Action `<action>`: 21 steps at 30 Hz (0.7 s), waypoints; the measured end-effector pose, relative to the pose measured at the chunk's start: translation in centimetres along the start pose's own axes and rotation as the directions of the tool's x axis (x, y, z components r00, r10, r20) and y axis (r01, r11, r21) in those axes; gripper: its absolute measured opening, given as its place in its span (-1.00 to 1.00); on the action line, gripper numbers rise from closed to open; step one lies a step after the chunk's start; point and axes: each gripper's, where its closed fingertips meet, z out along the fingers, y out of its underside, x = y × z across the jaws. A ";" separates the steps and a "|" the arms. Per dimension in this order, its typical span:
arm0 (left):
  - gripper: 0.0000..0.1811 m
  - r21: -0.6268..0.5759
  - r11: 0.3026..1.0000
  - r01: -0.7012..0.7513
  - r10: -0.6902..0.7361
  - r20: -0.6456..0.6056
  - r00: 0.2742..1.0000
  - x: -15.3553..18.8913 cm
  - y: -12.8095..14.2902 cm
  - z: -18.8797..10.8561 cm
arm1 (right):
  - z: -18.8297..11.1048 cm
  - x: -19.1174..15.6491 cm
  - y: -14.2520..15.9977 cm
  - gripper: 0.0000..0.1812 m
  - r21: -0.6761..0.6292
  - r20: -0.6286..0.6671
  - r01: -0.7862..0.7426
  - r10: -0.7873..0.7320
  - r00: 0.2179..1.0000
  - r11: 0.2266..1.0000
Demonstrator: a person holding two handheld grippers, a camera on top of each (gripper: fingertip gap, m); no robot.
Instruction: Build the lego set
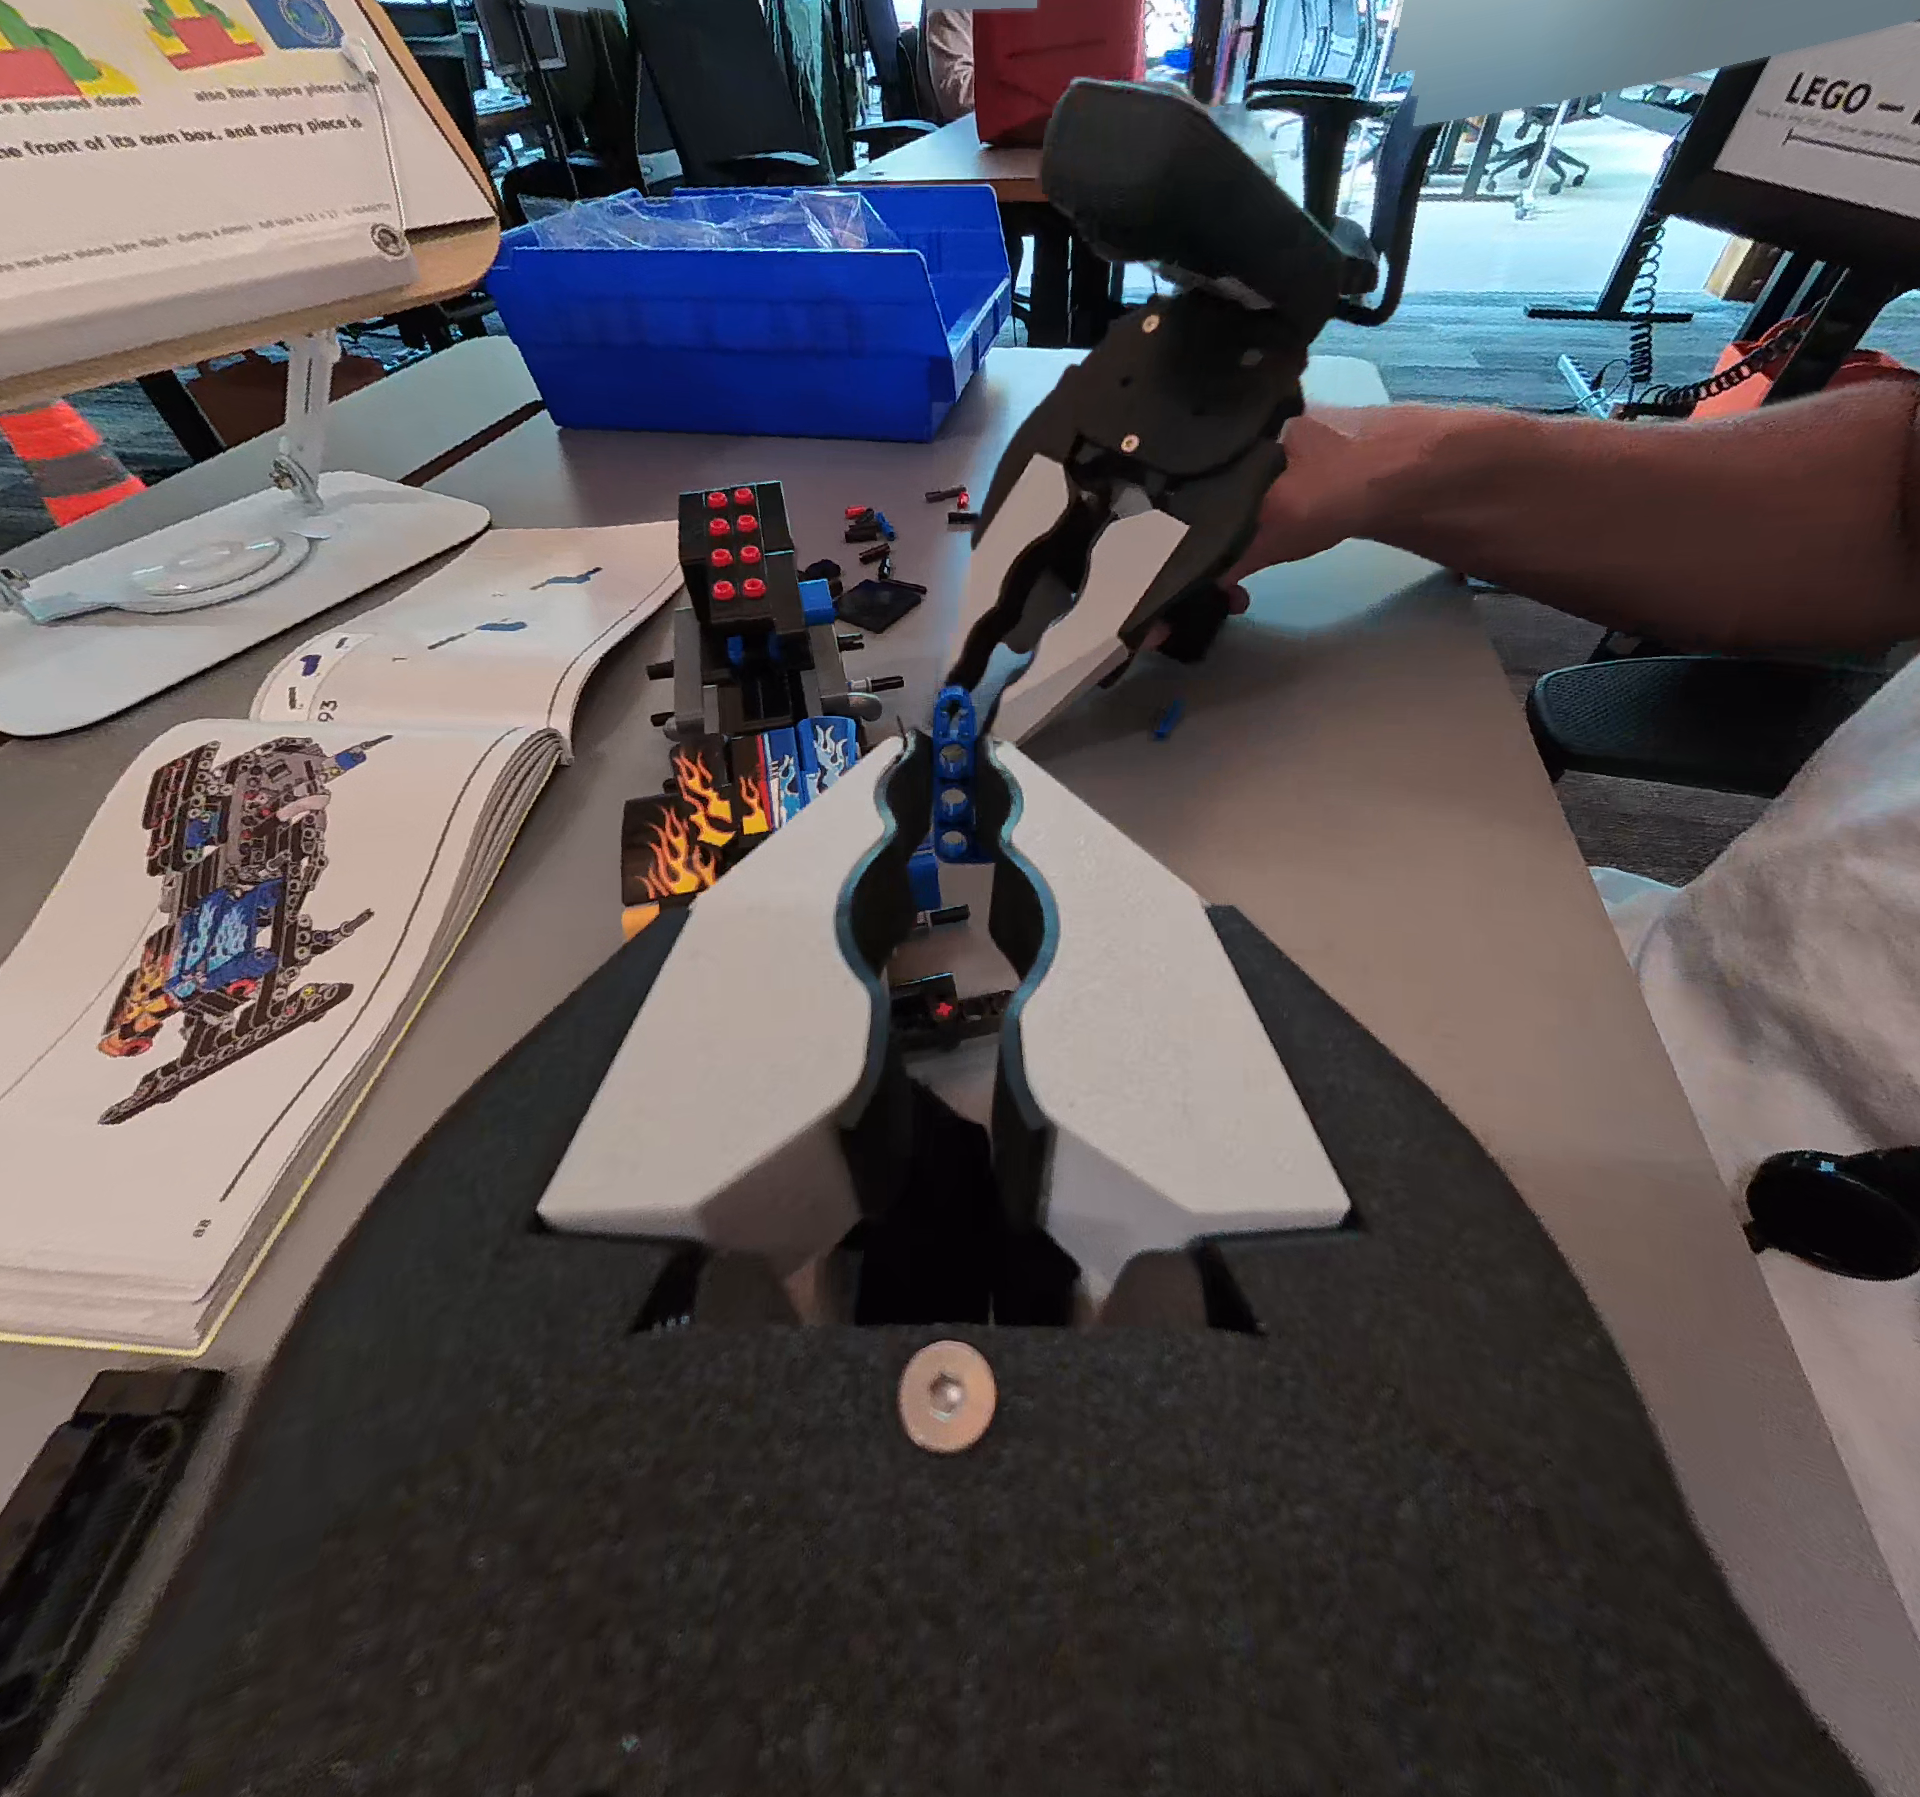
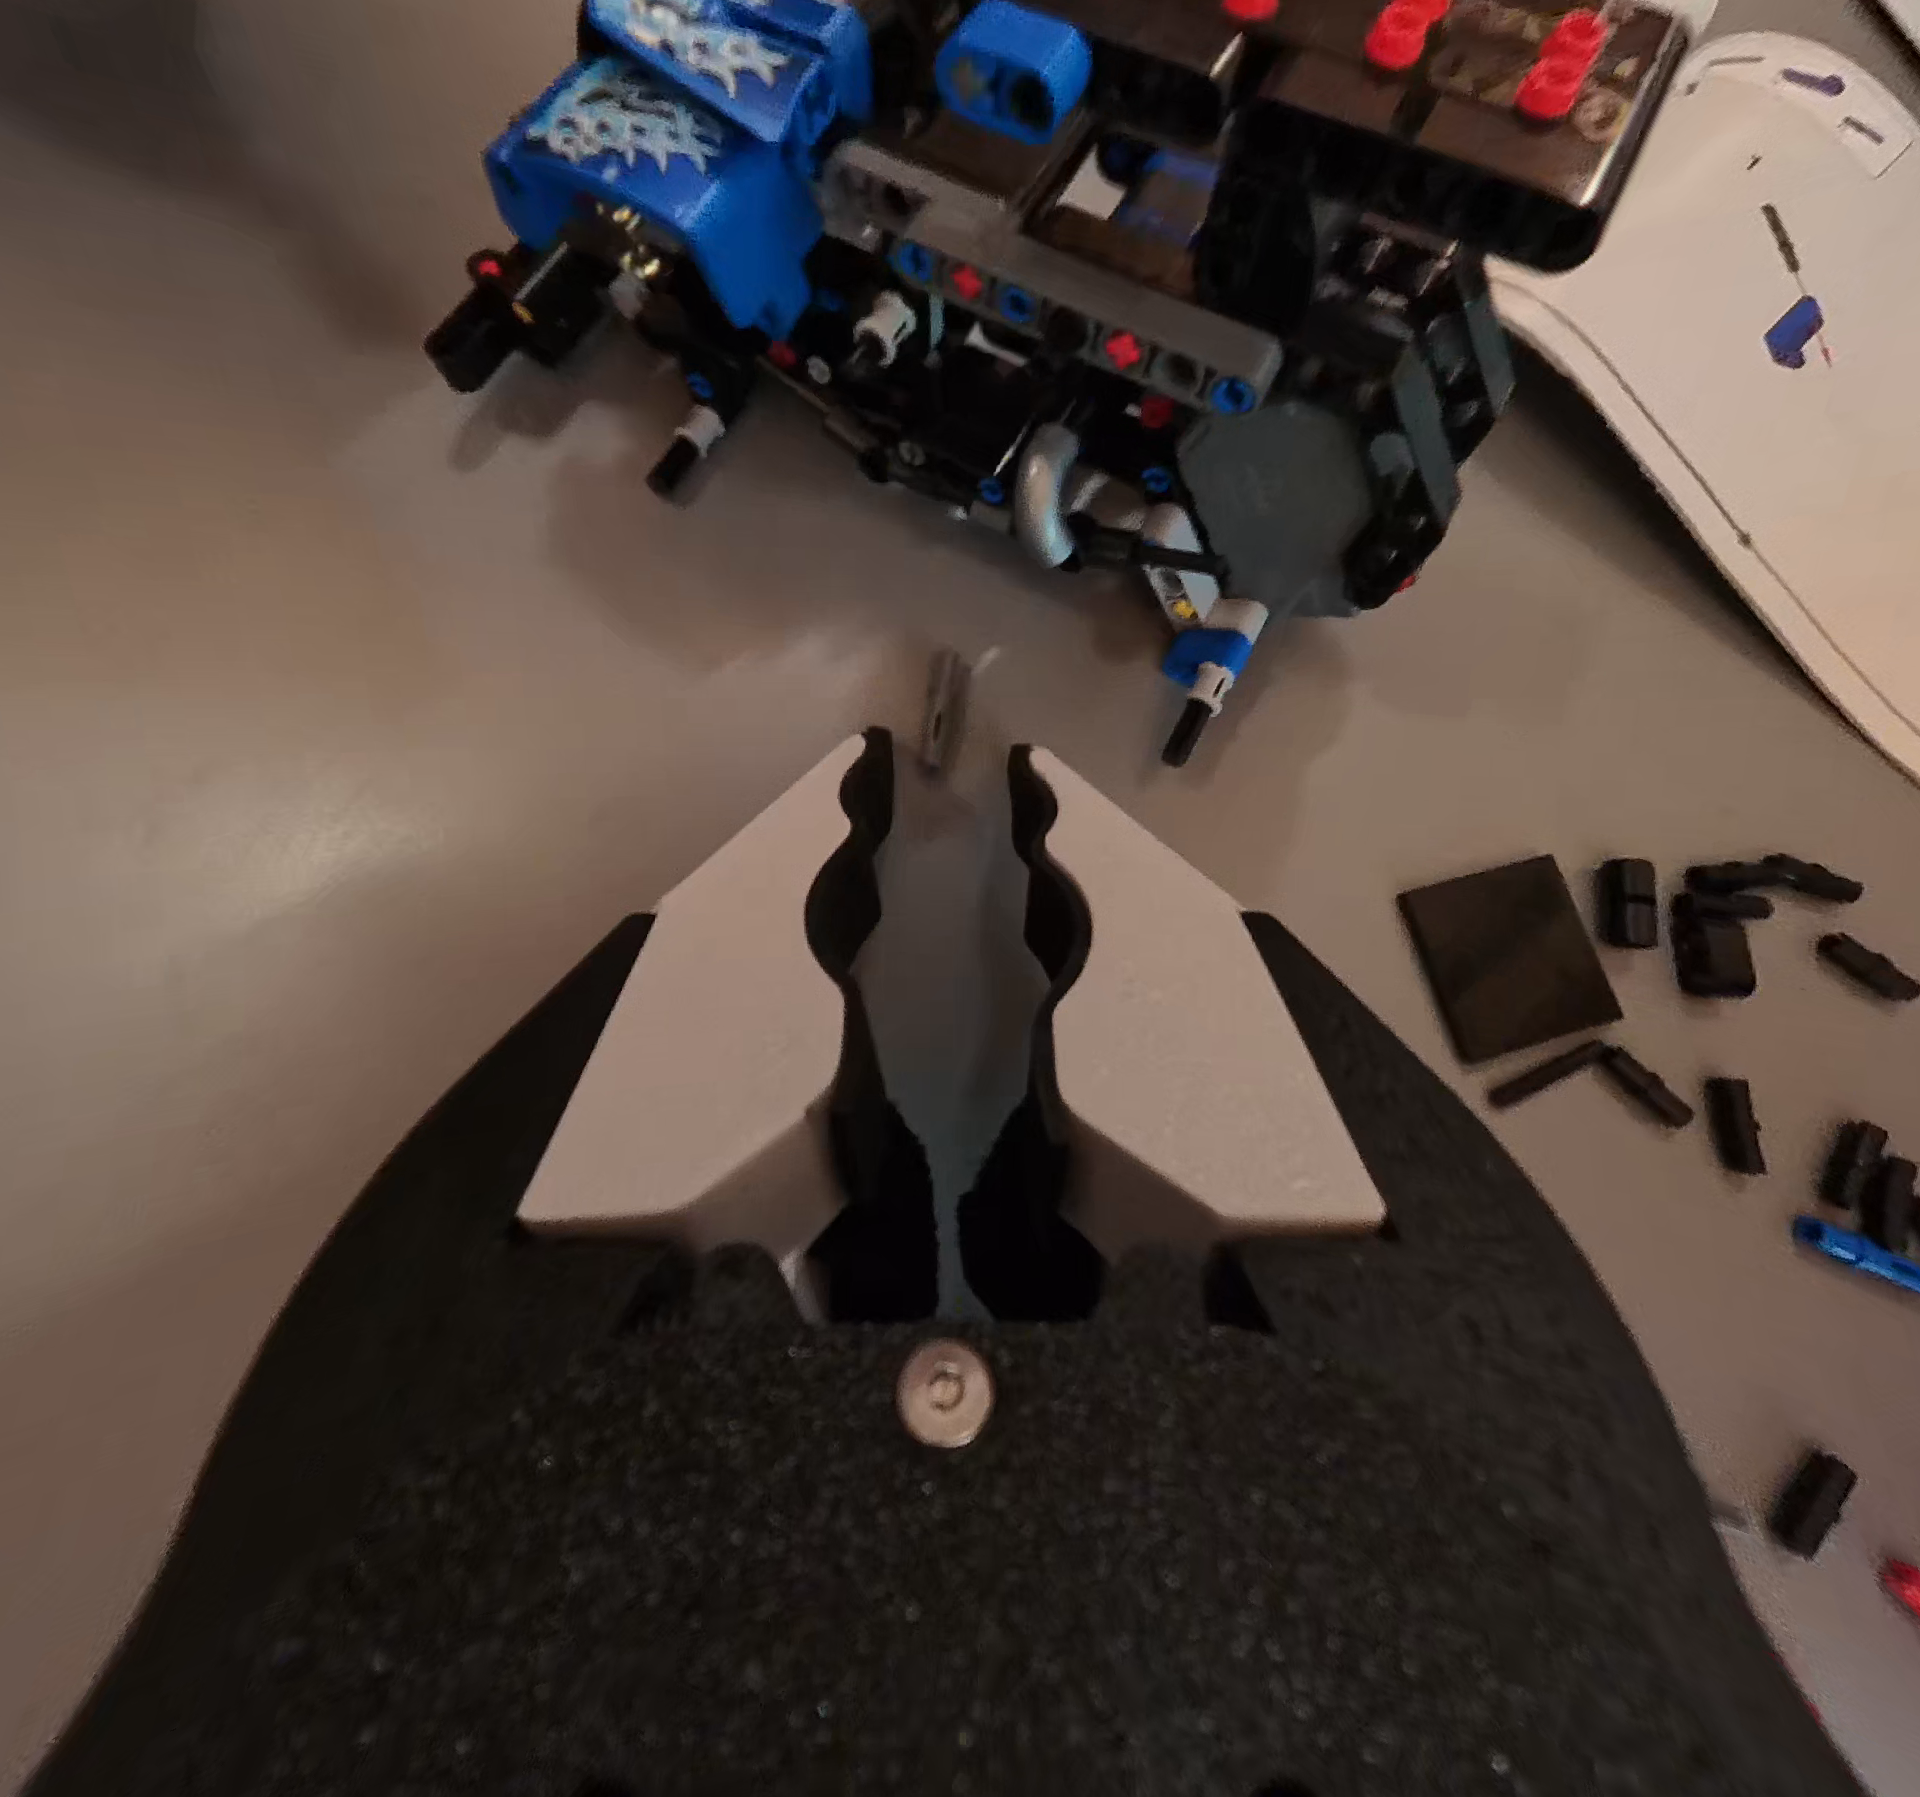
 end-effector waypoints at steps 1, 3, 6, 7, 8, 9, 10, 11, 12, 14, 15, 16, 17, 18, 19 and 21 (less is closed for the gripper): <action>-0.94 -0.003 1.000 -0.004 0.004 -0.005 1.000 0.1 0.0 0.0 | 0.2 0.2 -0.3 -0.77 0.011 0.002 -0.002 0.002 1.000 1.000; -0.94 -0.008 1.000 -0.007 0.007 -0.016 1.000 0.5 0.1 0.1 | 0.6 0.2 -0.5 -0.82 0.014 0.018 0.006 -0.007 1.000 1.000; -0.93 -0.021 1.000 -0.013 0.013 -0.032 0.999 0.9 0.5 0.4 | 0.9 0.0 -0.7 -0.88 0.014 0.013 0.017 -0.017 1.000 1.000; -0.93 -0.023 1.000 -0.015 0.014 -0.036 0.999 1.1 0.6 0.5 | 0.9 -0.1 -0.7 -0.90 0.014 0.008 0.029 -0.029 1.000 0.999; -0.93 -0.026 1.000 -0.014 0.013 -0.044 0.999 1.3 0.6 0.5 | 0.9 -0.2 -0.7 -0.93 0.015 0.004 0.041 -0.041 0.999 0.999; -0.93 -0.029 1.000 -0.012 0.010 -0.050 0.999 1.4 0.7 0.6 | 0.9 -0.3 -0.7 -0.94 0.015 -0.007 0.054 -0.054 0.999 0.998; -0.94 -0.028 1.000 -0.011 0.009 -0.053 0.999 1.5 0.7 0.7 | 0.9 -0.3 -0.7 -0.95 0.014 -0.018 0.065 -0.065 0.998 0.998; -0.93 -0.027 1.000 -0.011 0.009 -0.057 0.998 1.6 0.7 0.7 | 0.9 -0.3 -0.7 -0.95 0.013 -0.025 0.071 -0.071 0.997 0.997; -0.93 -0.028 1.000 -0.010 0.008 -0.058 0.998 1.6 0.7 0.7 | 0.9 -0.4 -0.7 -0.96 0.010 -0.028 0.074 -0.073 0.997 0.997; -0.94 -0.024 1.000 -0.008 0.006 -0.060 0.998 1.7 0.6 0.7 | 0.9 -0.5 -0.7 -0.96 0.012 -0.036 0.101 -0.100 0.994 0.995; -0.94 -0.022 1.000 -0.004 0.003 -0.061 0.998 1.7 0.6 0.7 | 0.9 -0.5 -0.7 -0.96 0.012 -0.037 0.108 -0.107 0.994 0.994; -0.94 -0.016 1.000 0.002 -0.003 -0.062 0.998 1.7 0.4 0.6 | 0.8 -0.7 -0.7 -0.96 0.012 -0.021 0.113 -0.113 0.993 0.994; -0.94 -0.009 1.000 0.011 -0.012 -0.066 0.998 1.7 0.3 0.6 | 0.7 -1.0 -0.8 -0.96 0.016 -0.005 0.122 -0.122 0.993 0.992; -0.93 -0.004 1.000 0.022 -0.023 -0.073 0.997 1.7 0.2 0.5 | 0.4 -1.1 -1.3 -0.96 0.035 -0.012 0.146 -0.146 0.989 0.989; -0.94 0.002 0.999 0.037 -0.037 -0.078 0.996 1.6 0.1 0.5 | -0.3 -1.3 -2.1 -0.96 0.070 -0.024 0.179 -0.178 0.984 0.981; -0.94 0.021 0.997 0.075 -0.072 -0.096 0.993 1.6 -0.1 0.3 | -1.9 -2.7 -4.5 -0.96 0.176 -0.019 0.248 -0.249 0.968 0.953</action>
